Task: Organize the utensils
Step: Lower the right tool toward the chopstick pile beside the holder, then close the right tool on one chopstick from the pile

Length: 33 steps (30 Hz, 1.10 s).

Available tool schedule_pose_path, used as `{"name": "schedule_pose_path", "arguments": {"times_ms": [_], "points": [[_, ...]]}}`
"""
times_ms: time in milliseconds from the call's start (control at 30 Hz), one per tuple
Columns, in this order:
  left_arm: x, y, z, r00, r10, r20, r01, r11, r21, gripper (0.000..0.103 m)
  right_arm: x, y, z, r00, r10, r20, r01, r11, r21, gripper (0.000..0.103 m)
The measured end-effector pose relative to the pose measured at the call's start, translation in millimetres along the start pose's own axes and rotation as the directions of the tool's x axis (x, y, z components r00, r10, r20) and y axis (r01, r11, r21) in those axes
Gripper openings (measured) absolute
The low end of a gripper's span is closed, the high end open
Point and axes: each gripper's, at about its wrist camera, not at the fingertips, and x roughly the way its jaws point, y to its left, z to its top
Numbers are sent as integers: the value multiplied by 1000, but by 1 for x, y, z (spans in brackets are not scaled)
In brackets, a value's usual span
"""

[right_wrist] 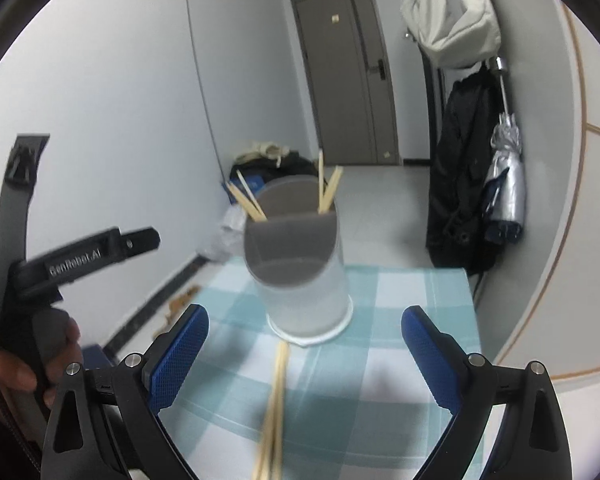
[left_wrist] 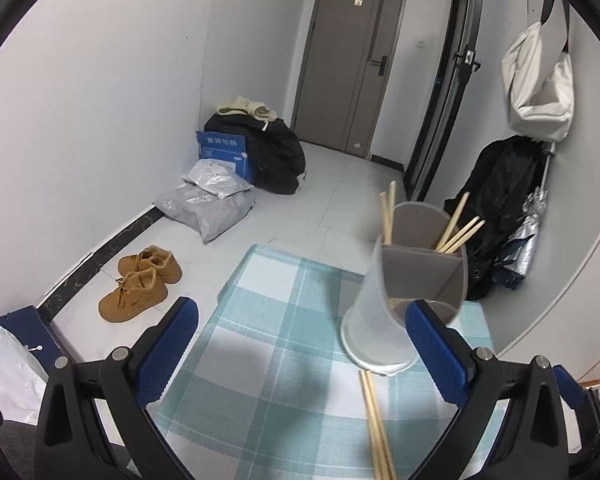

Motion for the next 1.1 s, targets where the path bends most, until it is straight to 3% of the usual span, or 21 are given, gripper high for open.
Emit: {"name": "schedule_pose_path", "arguments": {"times_ms": [167, 267, 433, 567, 667, 733, 767, 867, 933, 1000, 1100], "points": [[13, 7, -5, 1000, 17, -27, -16, 1000, 18, 102, 31, -3, -9, 991, 40, -131, -38, 999, 18, 98], [22, 13, 1, 997, 11, -77, -12, 1000, -19, 102, 50, 1, -14, 982, 16, -190, -21, 1000, -23, 97], [23, 21, 7, 996, 32, -83, -35, 999, -39, 102, 88, 6, -23, 957, -4, -291, -11, 999, -50, 96], [28, 27, 7, 994, 49, -100, -55, 997, -57, 102, 117, 16, -33, 929, -35, -367, -3, 995, -101, 83], [33, 30, 7, 992, 63, -111, -71, 995, -71, 102, 137, 21, -40, 907, -55, -418, 5, 993, -121, 59], [35, 32, 6, 990, 61, -127, -71, 994, -80, 102, 147, 24, -46, 891, -36, -452, -14, 994, -107, 55], [36, 34, 6, 989, 60, -134, -72, 994, -83, 102, 150, 24, -48, 889, -25, -458, -24, 995, -101, 48], [39, 38, 5, 987, 63, -151, -78, 992, -96, 102, 151, 23, -50, 892, -13, -453, -28, 996, -84, 46], [40, 39, 4, 985, 56, -164, -74, 992, -106, 102, 151, 19, -52, 880, 12, -475, -41, 998, -50, 39], [40, 39, 3, 984, 56, -171, -75, 991, -107, 102, 151, 17, -53, 874, -4, -487, -30, 998, -61, 20], [39, 36, 2, 983, 53, -173, -71, 992, -102, 102, 147, 14, -56, 863, -15, -506, -30, 996, -81, 10]]}}
